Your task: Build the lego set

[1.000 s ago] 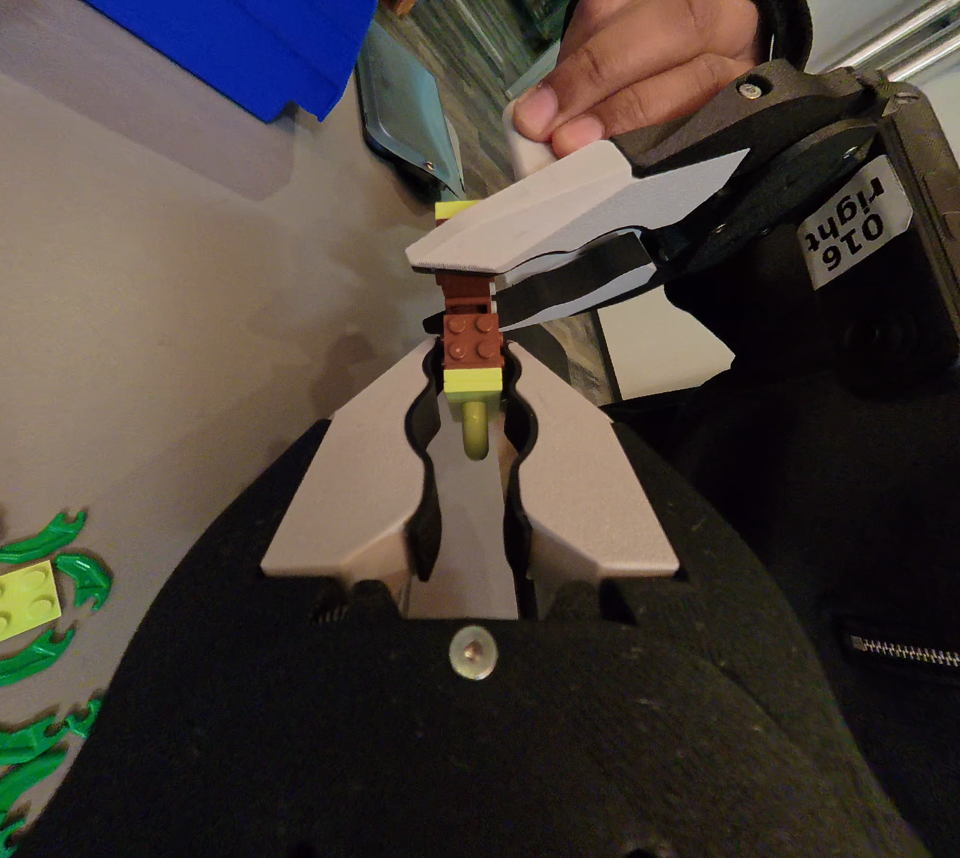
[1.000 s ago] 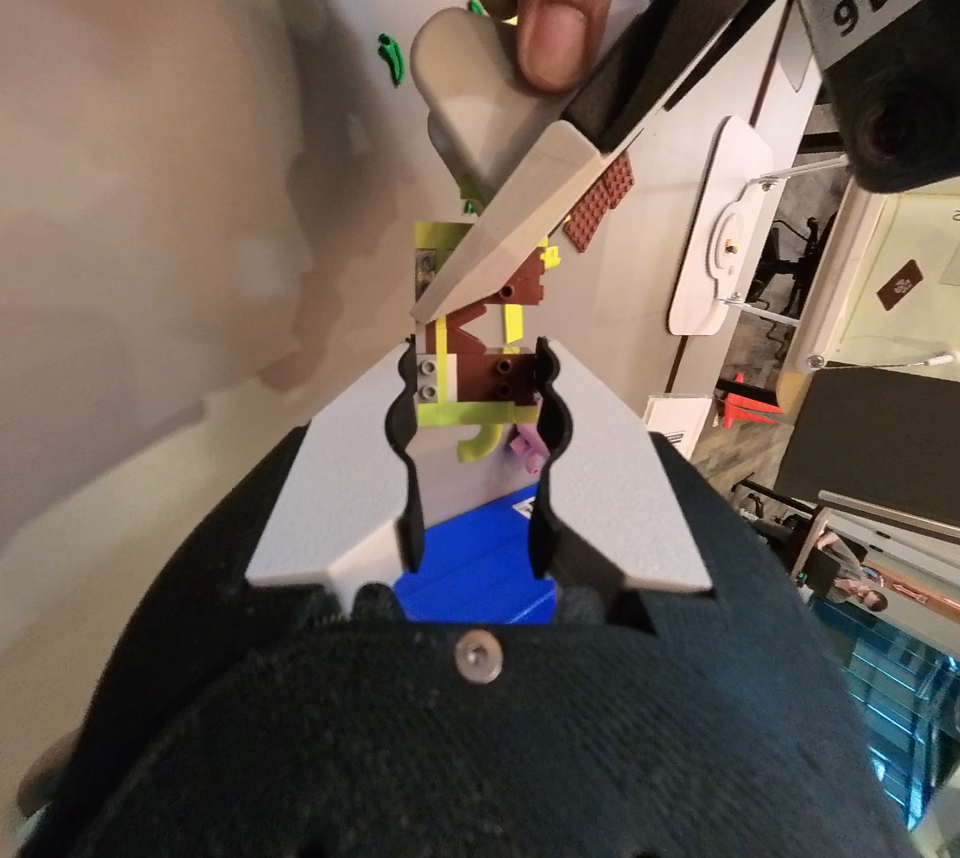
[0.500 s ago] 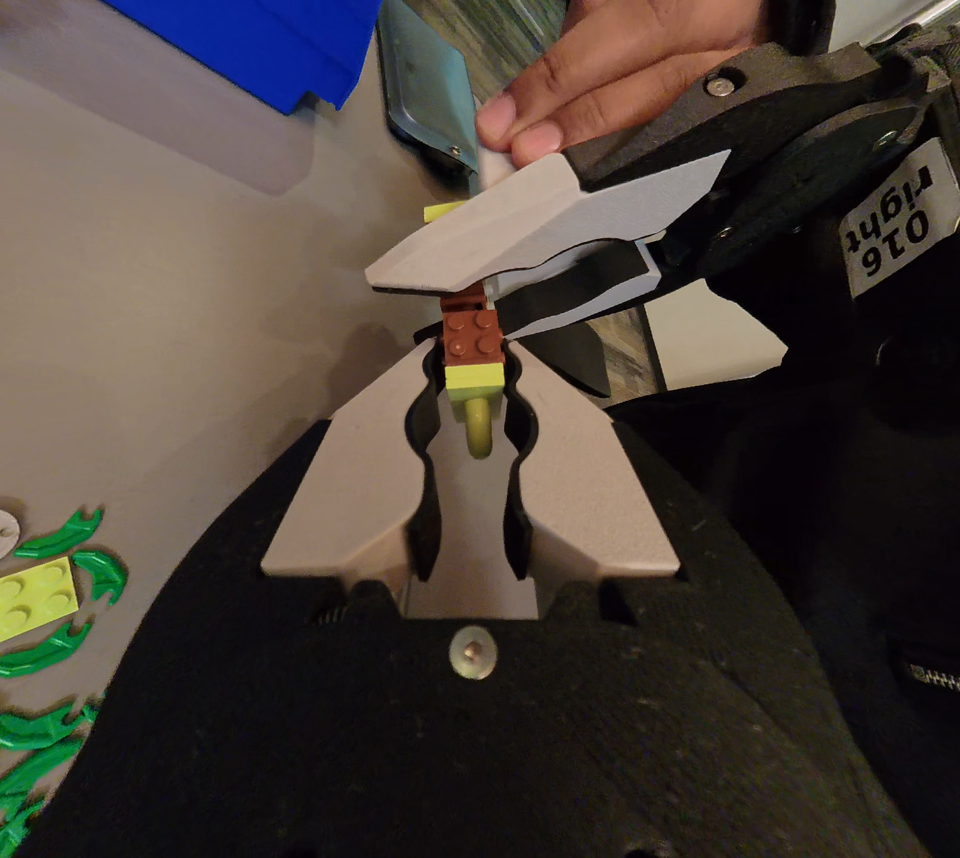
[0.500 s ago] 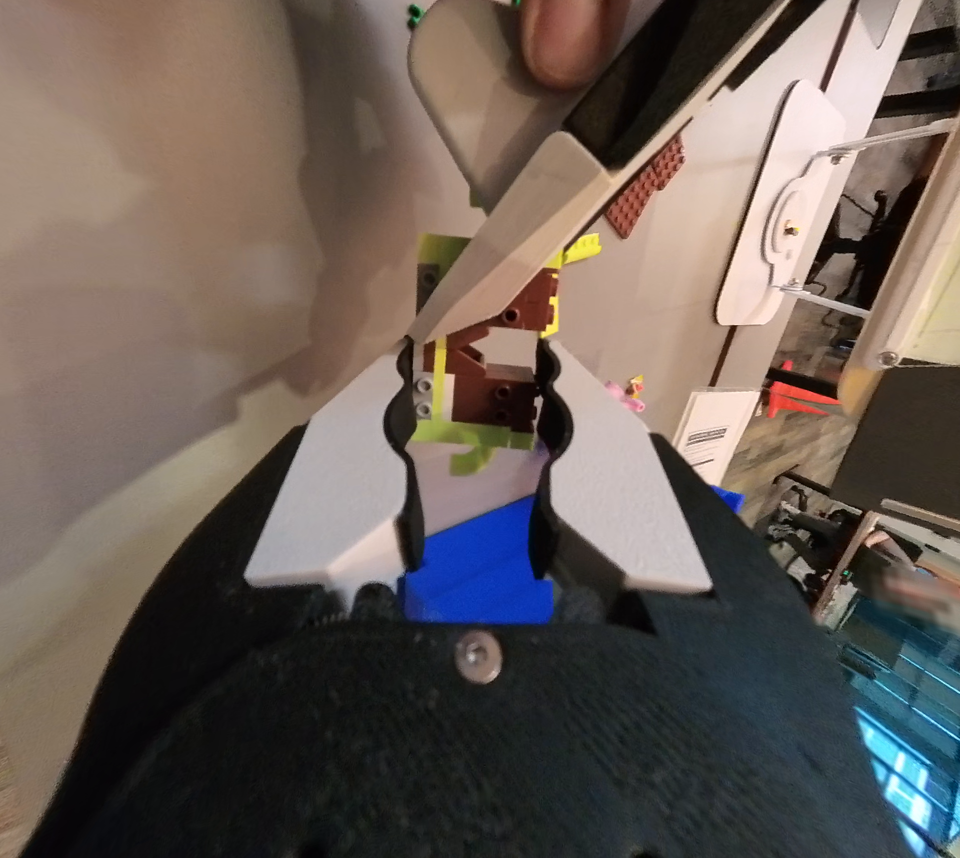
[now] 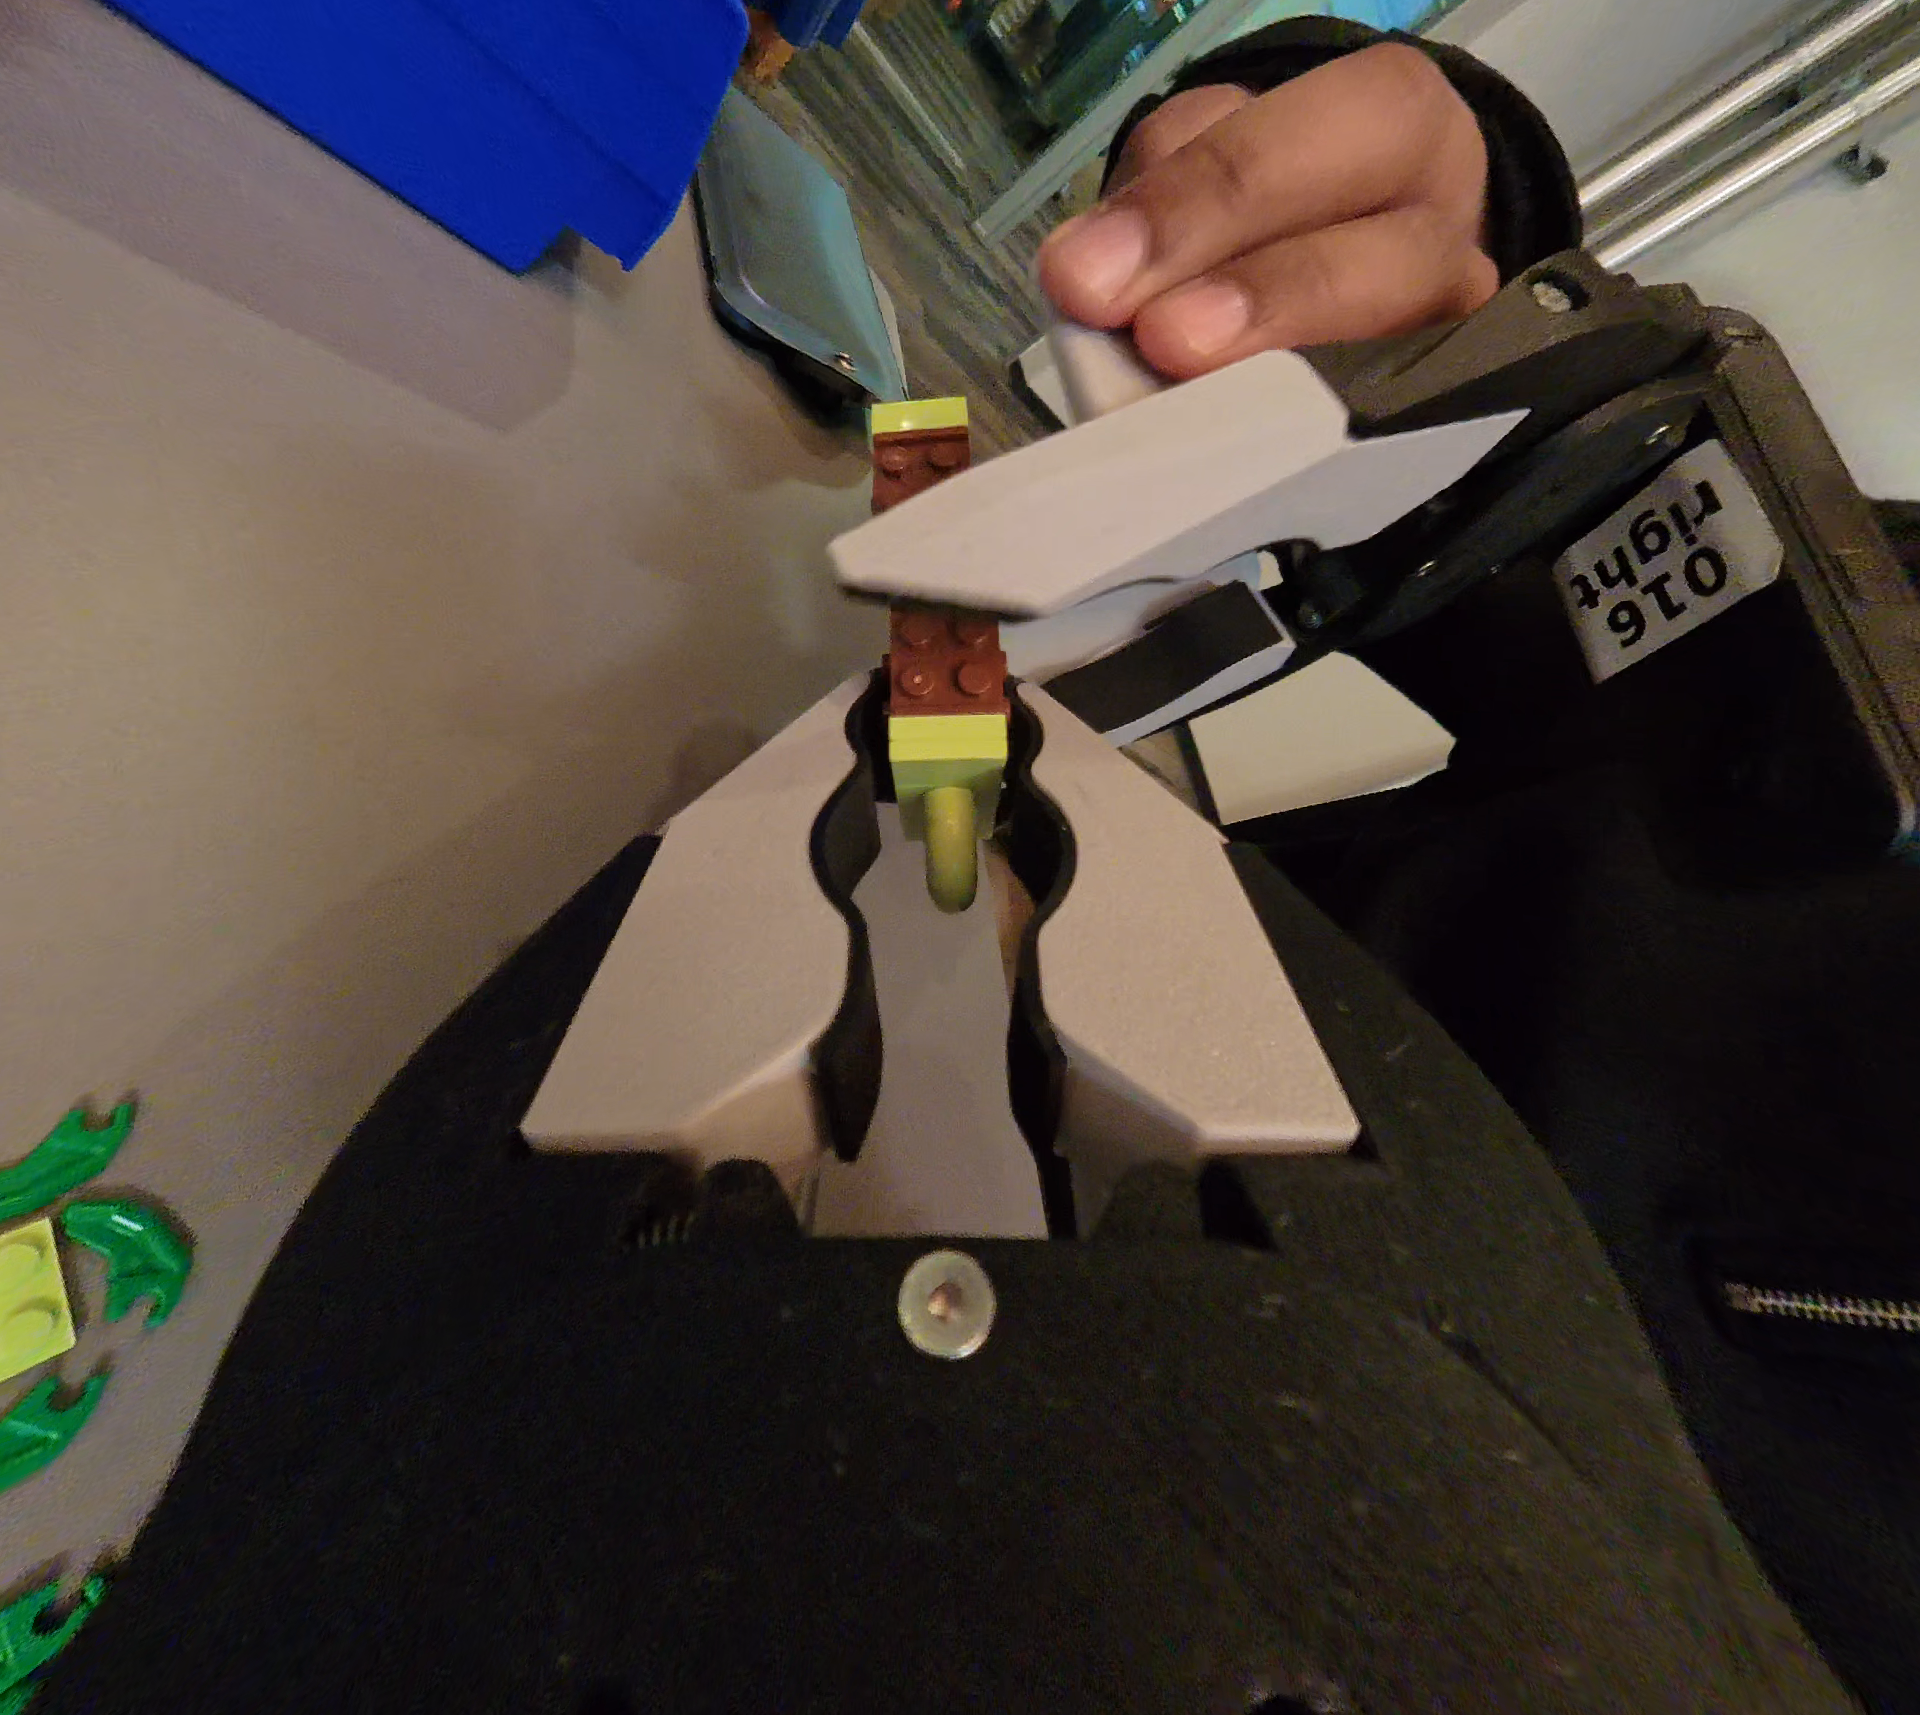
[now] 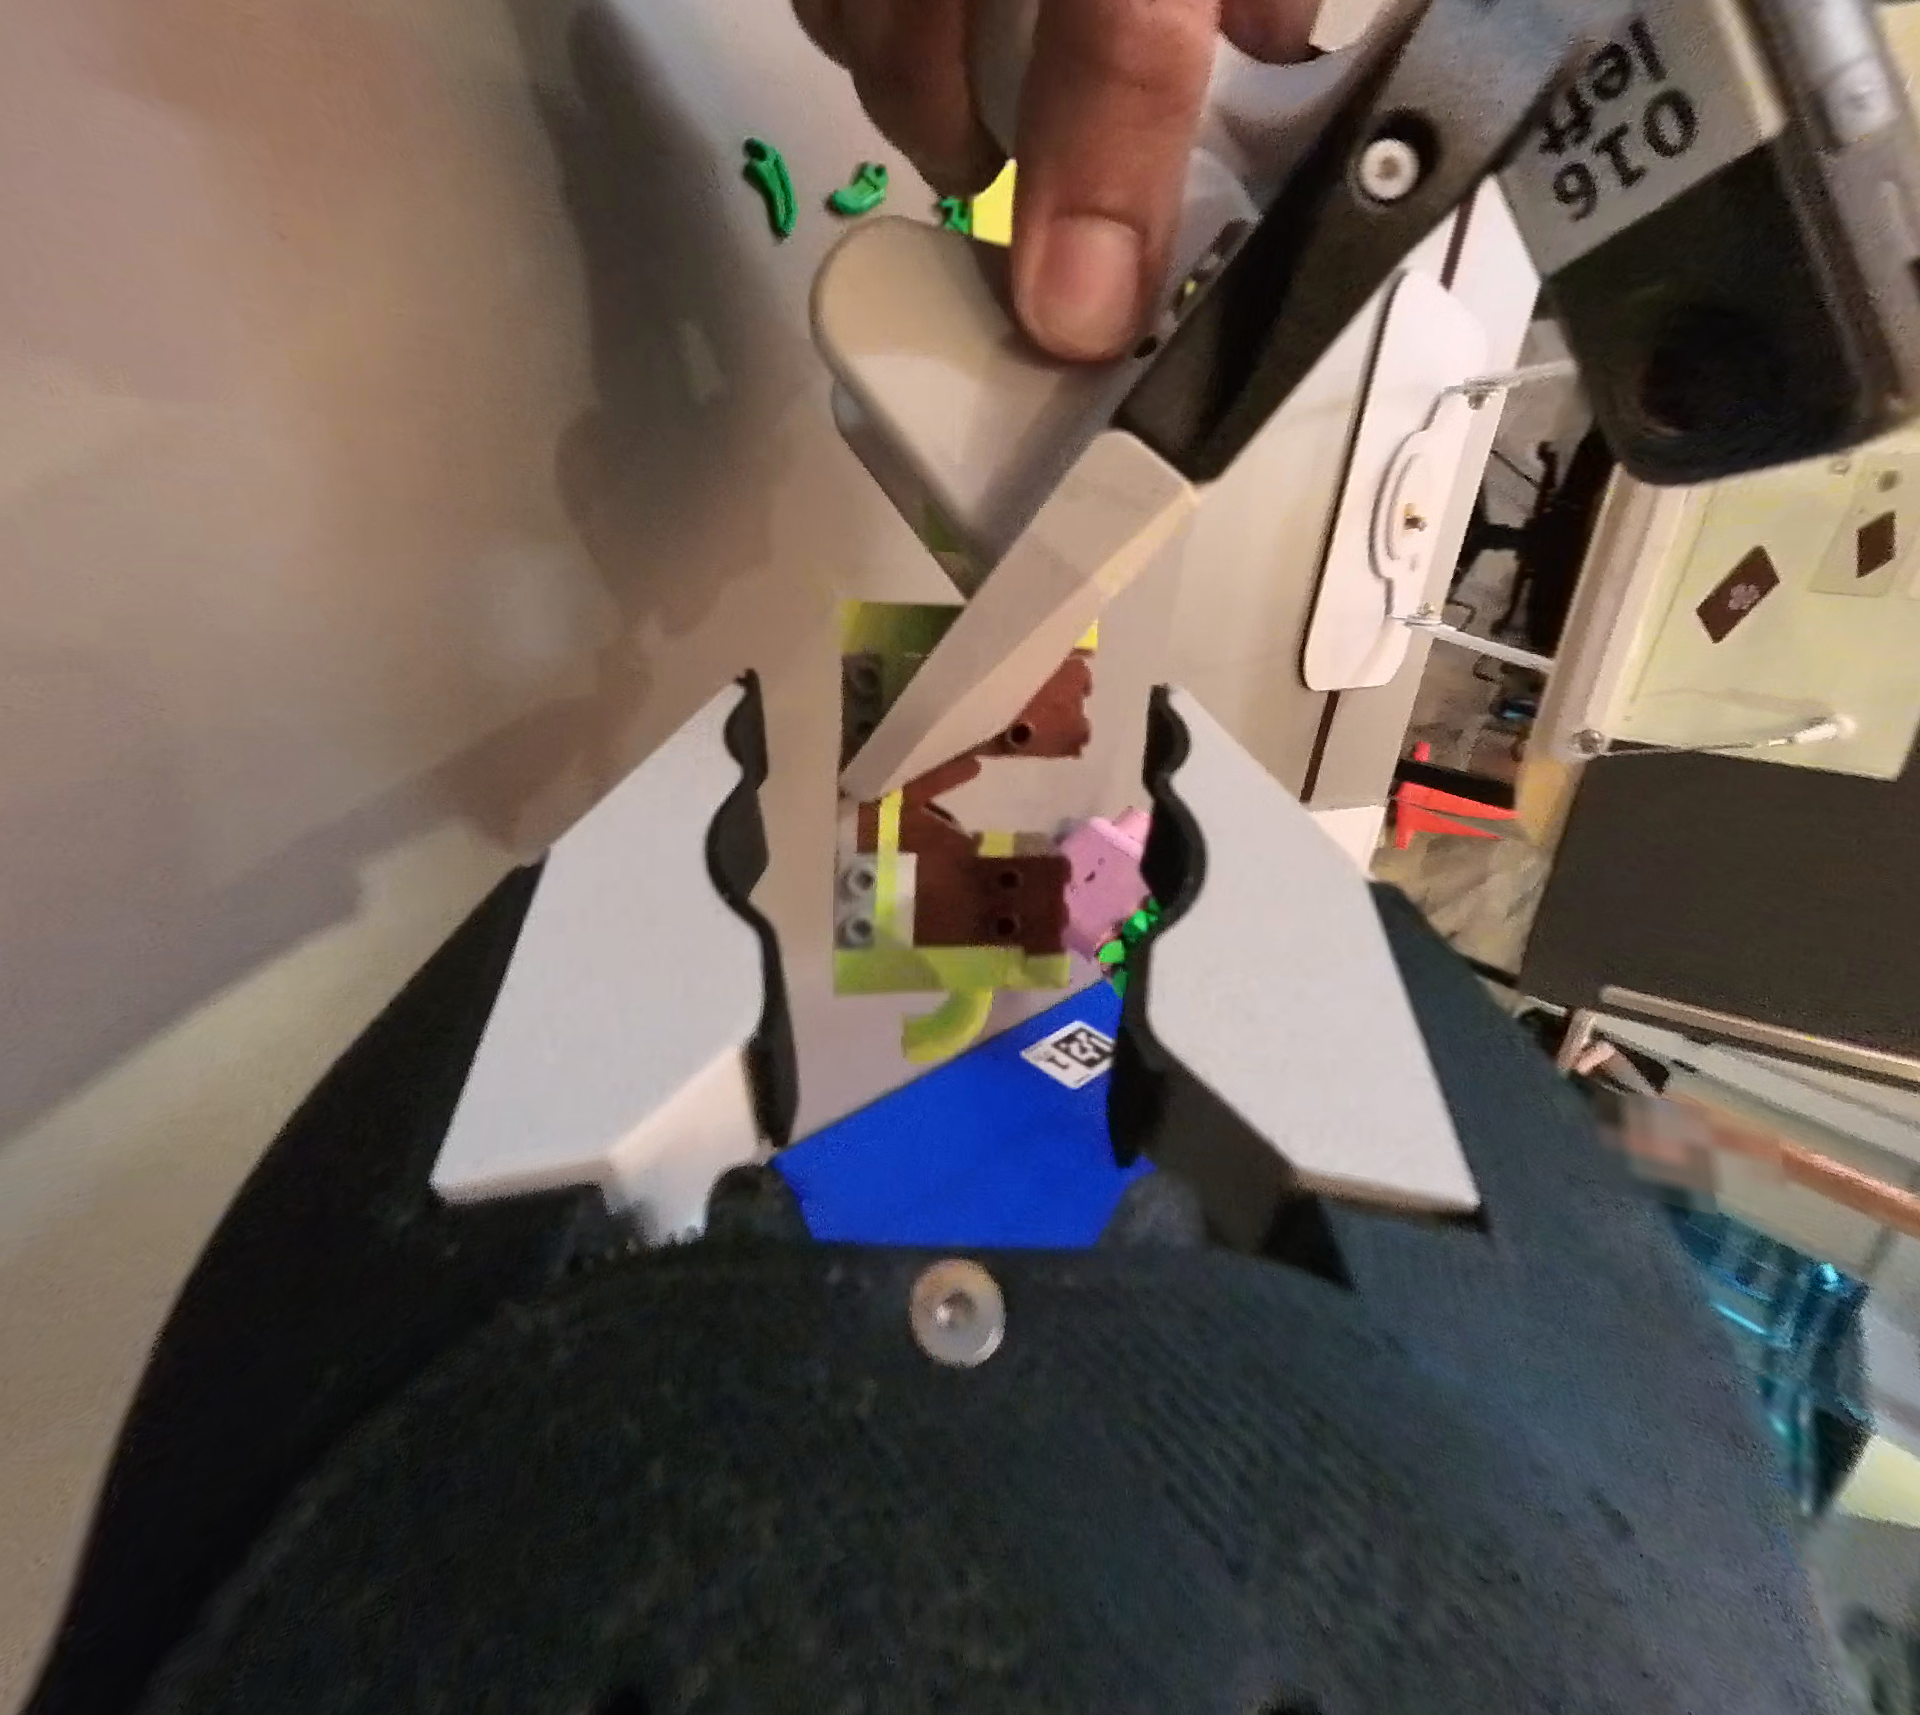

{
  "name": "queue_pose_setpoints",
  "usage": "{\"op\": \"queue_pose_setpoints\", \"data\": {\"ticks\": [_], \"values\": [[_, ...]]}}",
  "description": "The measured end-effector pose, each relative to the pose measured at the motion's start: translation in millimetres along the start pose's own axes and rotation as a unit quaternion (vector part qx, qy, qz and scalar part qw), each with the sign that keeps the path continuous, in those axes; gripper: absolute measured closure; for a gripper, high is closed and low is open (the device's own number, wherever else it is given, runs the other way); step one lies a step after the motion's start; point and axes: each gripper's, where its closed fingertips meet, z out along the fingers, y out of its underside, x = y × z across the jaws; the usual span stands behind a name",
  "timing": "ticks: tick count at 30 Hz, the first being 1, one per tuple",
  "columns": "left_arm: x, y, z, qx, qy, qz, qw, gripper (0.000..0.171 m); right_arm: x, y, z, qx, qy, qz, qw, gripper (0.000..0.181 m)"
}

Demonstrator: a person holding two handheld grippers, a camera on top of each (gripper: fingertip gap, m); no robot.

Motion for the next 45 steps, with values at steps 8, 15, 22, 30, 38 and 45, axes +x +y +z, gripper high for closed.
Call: {"op": "queue_pose_setpoints", "data": {"ticks": [8, 15, 22, 30, 38, 45], "values": [[12, -4, 5, 0.012, -0.009, 0.022, 1.000, 0.156, 2, -2, 1, -0.001, 0.014, -0.030, 0.999, 0.136], [16, -7, 3, 0.018, -0.010, 0.033, 0.999, 0.157, 6, -3, -3, -0.005, 0.021, -0.035, 0.999, 0.136], [3, -4, 2, 0.007, -0.053, 0.063, 0.997, 0.156, 3, 5, 2, -0.012, 0.035, -0.016, 0.999, 0.121], [-60, 11, -13, -0.075, -0.259, 0.219, 0.938, 0.157, -18, 31, -8, 0.105, 0.022, 0.357, 0.928, 0.095], [-86, 36, -3, -0.166, -0.299, 0.263, 0.902, 0.156, -49, 33, 2, 0.185, 0.051, 0.534, 0.823, 0.108], [-83, 42, -7, -0.179, -0.263, 0.223, 0.921, 0.149, -50, 34, 5, 0.185, 0.034, 0.554, 0.811, 0.103]]}}
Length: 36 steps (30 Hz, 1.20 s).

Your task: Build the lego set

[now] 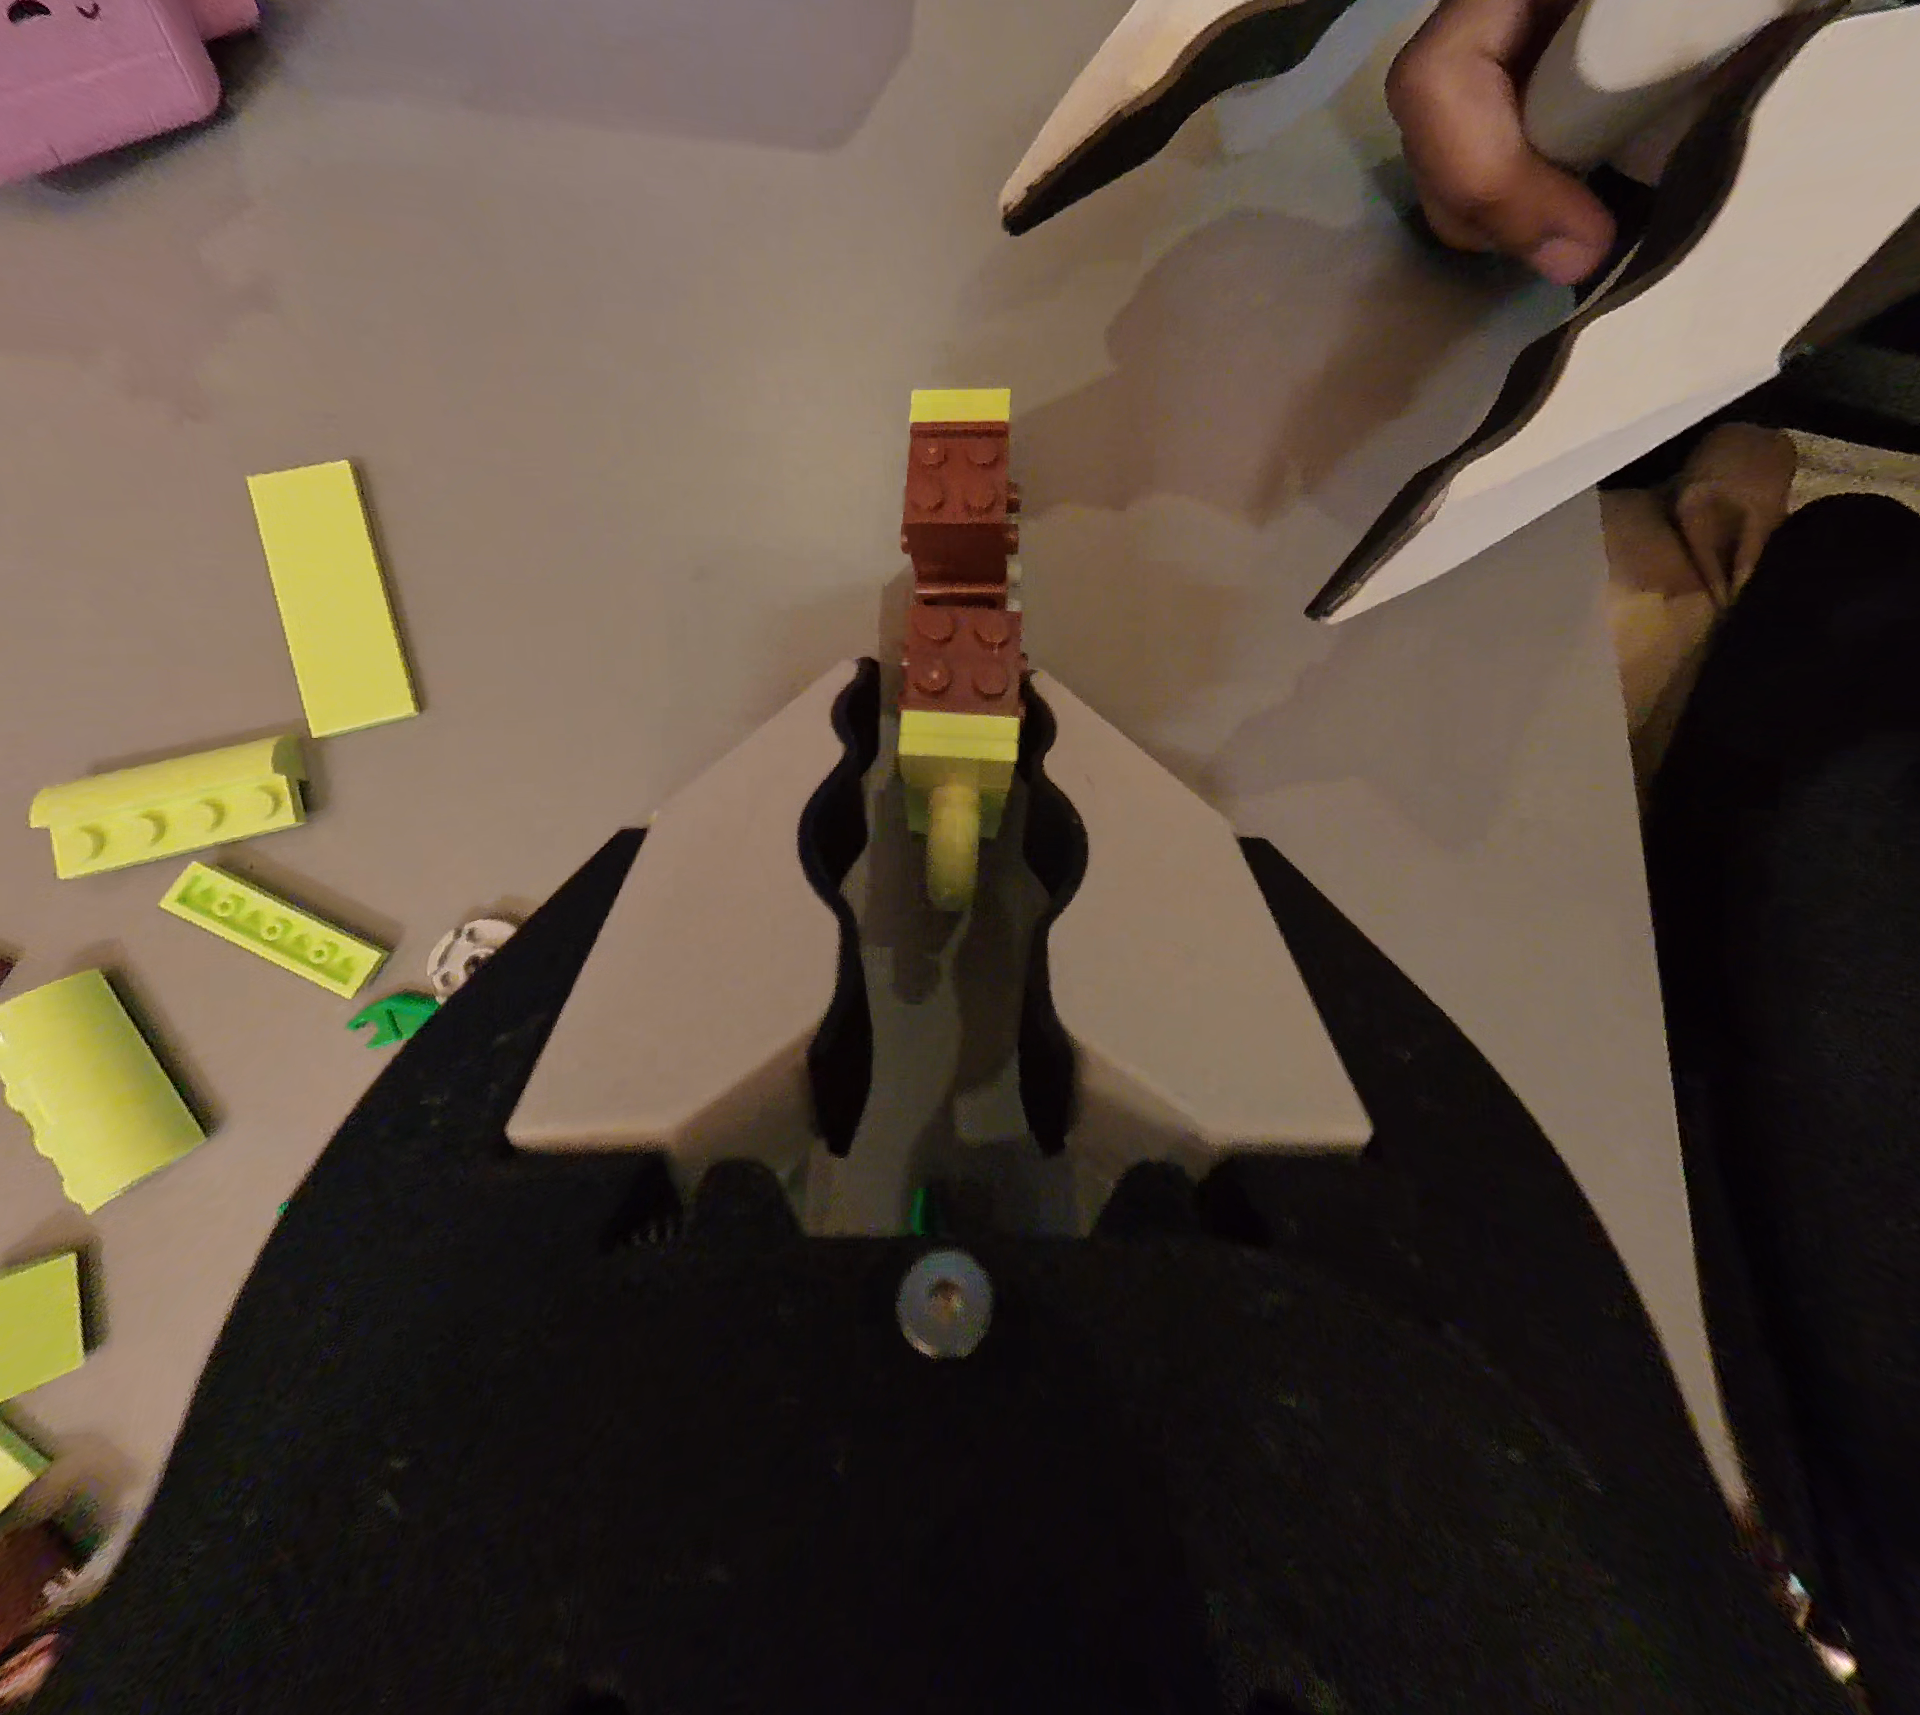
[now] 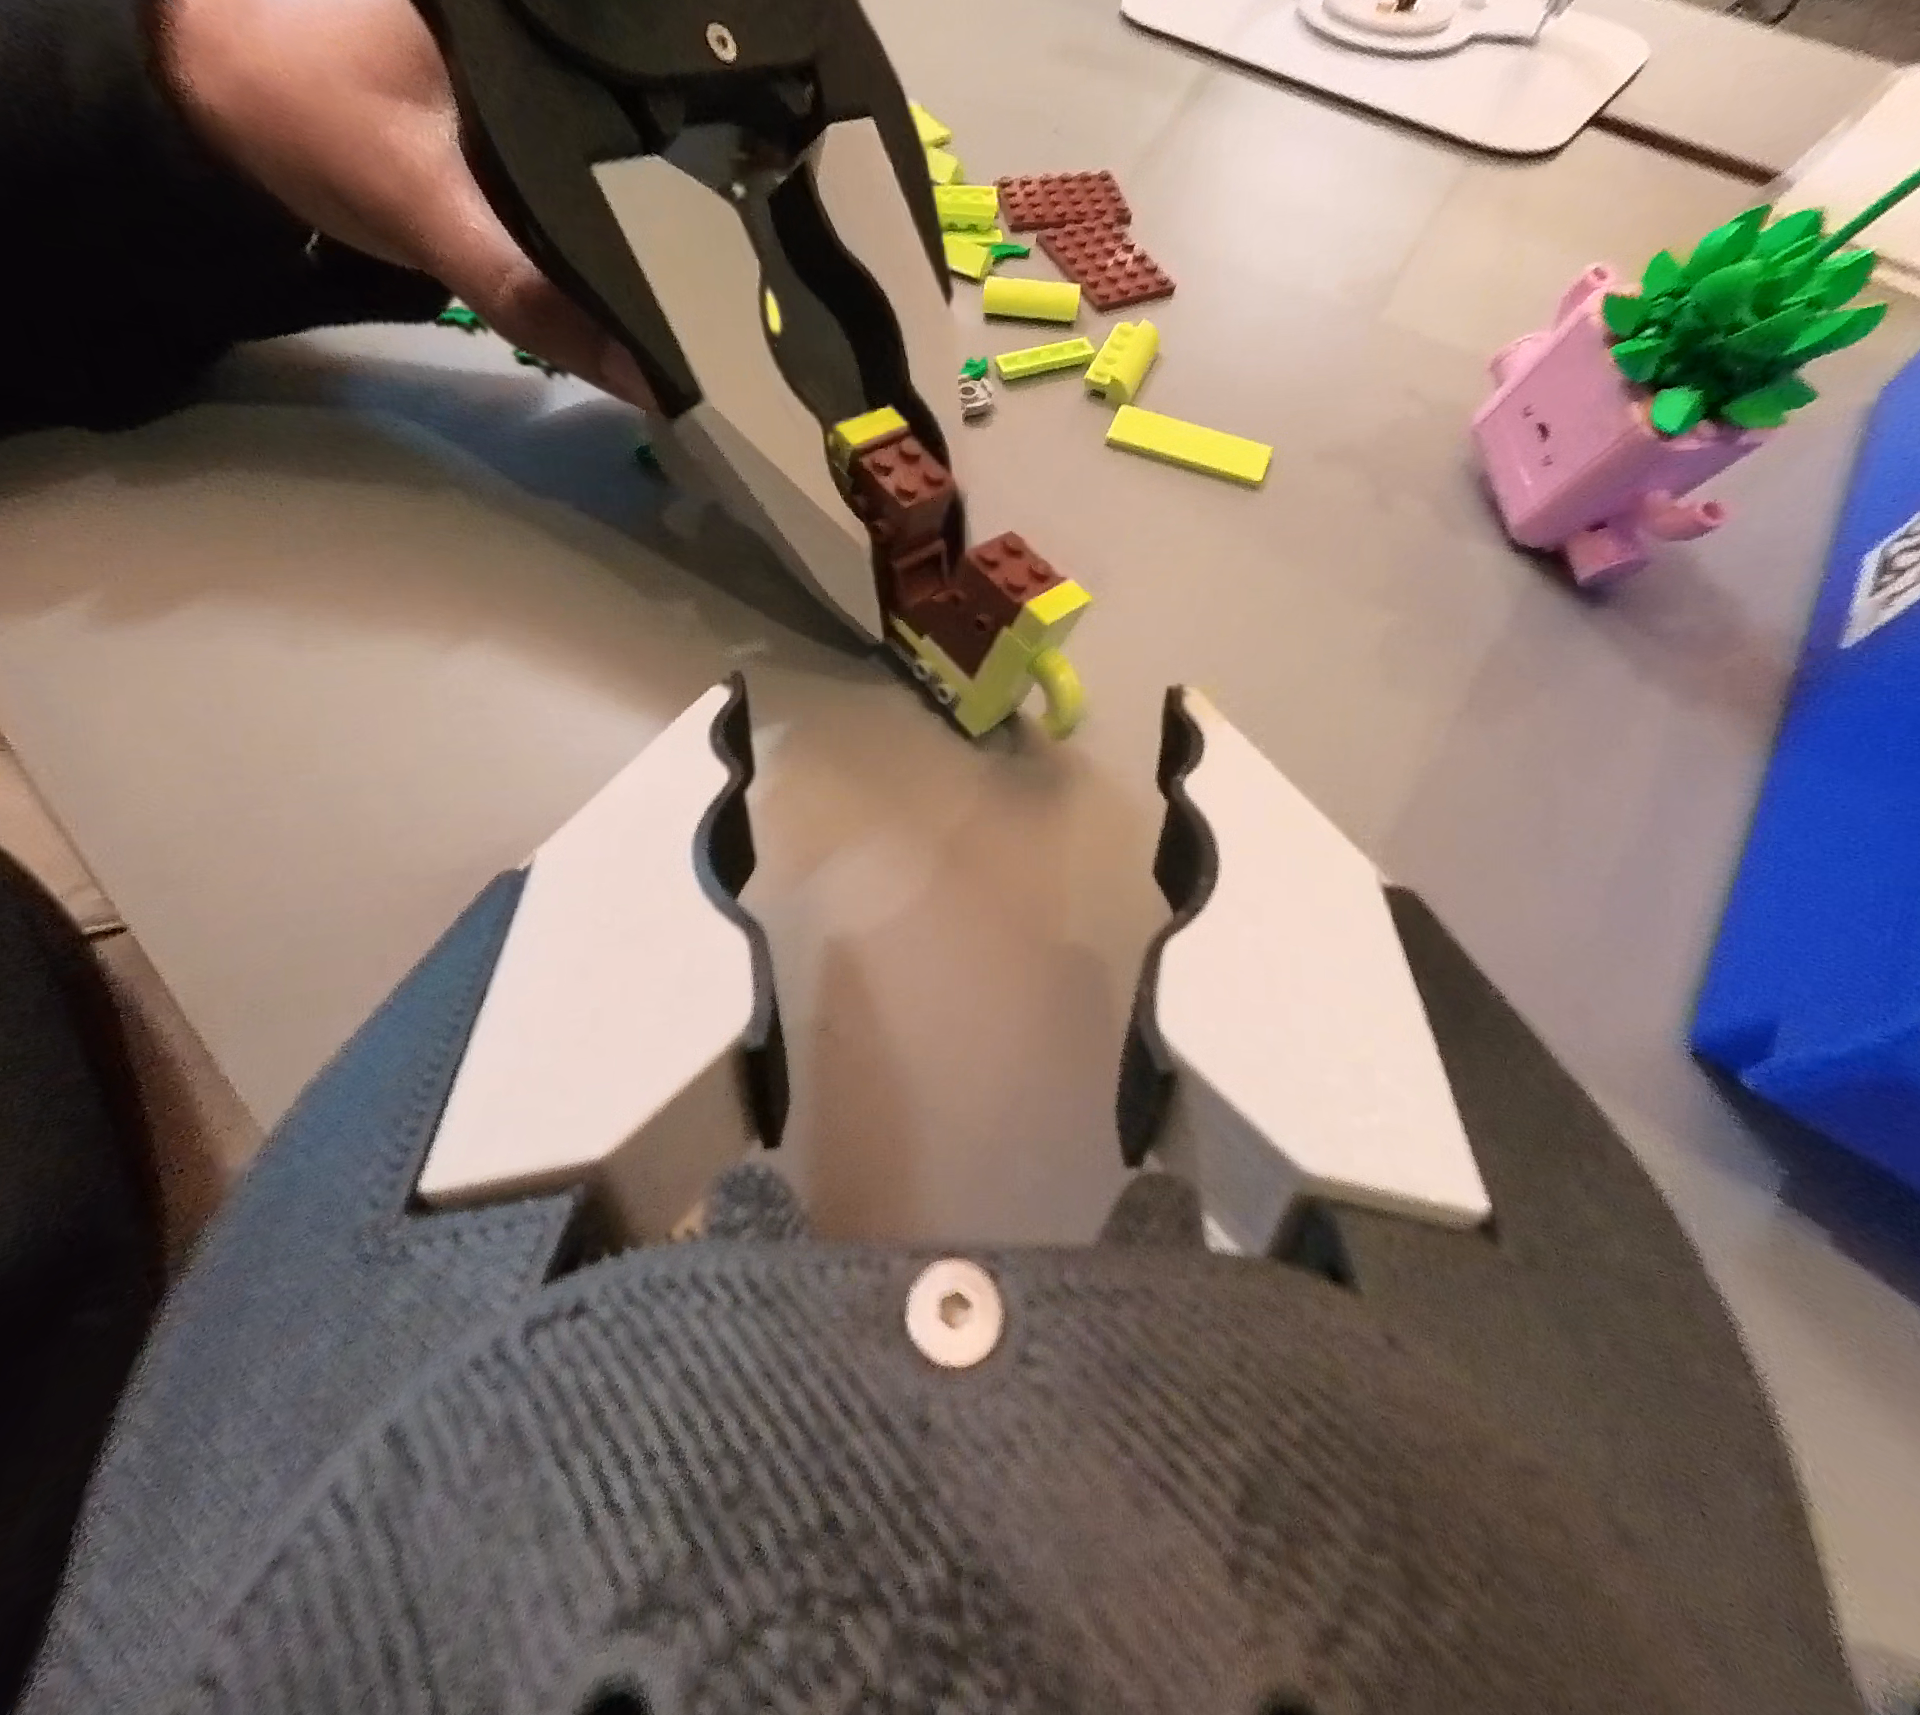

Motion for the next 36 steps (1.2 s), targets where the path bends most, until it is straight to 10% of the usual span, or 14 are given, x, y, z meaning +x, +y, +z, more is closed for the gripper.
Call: {"op": "queue_pose_setpoints", "data": {"ticks": [20, 36], "values": [[24, 15, -5, -0.025, -0.005, 0.071, 0.997, 0.134, -23, 9, 7, -0.038, -0.098, 0.005, 0.994, 0.157], [33, 15, -14, 0.008, -0.014, 0.115, 0.993, 0.130, -24, 10, 22, -0.061, -0.123, -0.047, 0.989, 0.155]]}}
